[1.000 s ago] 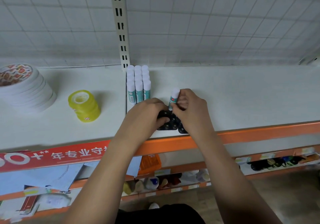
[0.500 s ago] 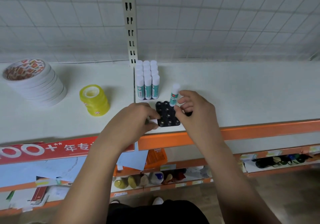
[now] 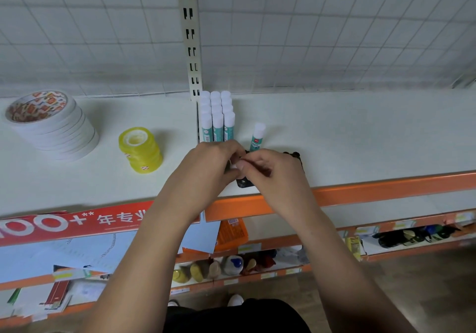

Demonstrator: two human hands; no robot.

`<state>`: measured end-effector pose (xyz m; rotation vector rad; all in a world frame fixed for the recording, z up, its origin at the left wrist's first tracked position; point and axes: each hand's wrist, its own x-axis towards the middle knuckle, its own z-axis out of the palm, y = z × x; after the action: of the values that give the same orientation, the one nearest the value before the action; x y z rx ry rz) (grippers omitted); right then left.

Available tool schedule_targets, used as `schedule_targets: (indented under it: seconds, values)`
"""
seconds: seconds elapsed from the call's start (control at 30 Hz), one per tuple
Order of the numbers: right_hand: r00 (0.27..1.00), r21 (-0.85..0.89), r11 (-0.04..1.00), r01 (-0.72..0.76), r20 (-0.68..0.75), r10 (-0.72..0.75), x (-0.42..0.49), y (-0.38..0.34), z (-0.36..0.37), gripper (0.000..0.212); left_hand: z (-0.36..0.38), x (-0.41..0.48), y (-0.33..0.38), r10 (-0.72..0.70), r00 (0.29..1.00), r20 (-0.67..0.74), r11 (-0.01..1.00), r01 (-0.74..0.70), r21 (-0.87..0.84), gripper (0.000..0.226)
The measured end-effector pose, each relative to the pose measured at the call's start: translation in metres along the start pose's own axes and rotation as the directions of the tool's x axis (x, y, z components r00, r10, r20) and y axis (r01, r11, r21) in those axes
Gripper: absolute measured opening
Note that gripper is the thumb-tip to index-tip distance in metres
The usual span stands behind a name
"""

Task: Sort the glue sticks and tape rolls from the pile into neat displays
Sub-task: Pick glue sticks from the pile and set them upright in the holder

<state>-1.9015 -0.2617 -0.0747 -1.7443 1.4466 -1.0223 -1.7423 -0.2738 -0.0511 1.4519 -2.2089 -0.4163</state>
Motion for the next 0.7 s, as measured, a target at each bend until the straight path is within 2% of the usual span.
schedule_targets:
  seconds: [0.13, 0.23, 0.4, 0.53, 0.7]
  values:
    - [0.998, 0.001, 0.999, -0.053, -0.027, 0.053, 0.003, 0.004, -0.005, 0.009, 0.002, -0.001, -0.001, 0.000, 1.000, -0.007, 1.000, 0.000, -0.018, 0.029]
    - [0.992, 0.007, 0.994, -0.107, -0.074, 0.107, 0.006, 0.011, -0.013, 0.008, 0.000, -0.003, -0.010, -0.055, 0.998, 0.007, 0.998, 0.054, 0.039, 0.023]
    - [0.984, 0.004, 0.991, -0.137, -0.114, 0.137, 0.008, 0.017, -0.015, 0.007, -0.006, -0.002, -0.016, -0.142, 0.988, -0.061, 0.987, 0.137, -0.081, 0.016]
    - [0.989, -0.123, 0.990, -0.073, -0.138, 0.056, 0.008, 0.018, -0.011, 0.010, -0.007, 0.005, -0.007, -0.132, 0.973, -0.189, 0.986, 0.110, -0.125, 0.022]
    - [0.997, -0.329, 0.944, -0.022, -0.077, -0.003, 0.012, 0.021, -0.008, 0.018, -0.003, 0.019, 0.004, -0.105, 0.936, -0.336, 0.985, 0.052, -0.164, 0.031]
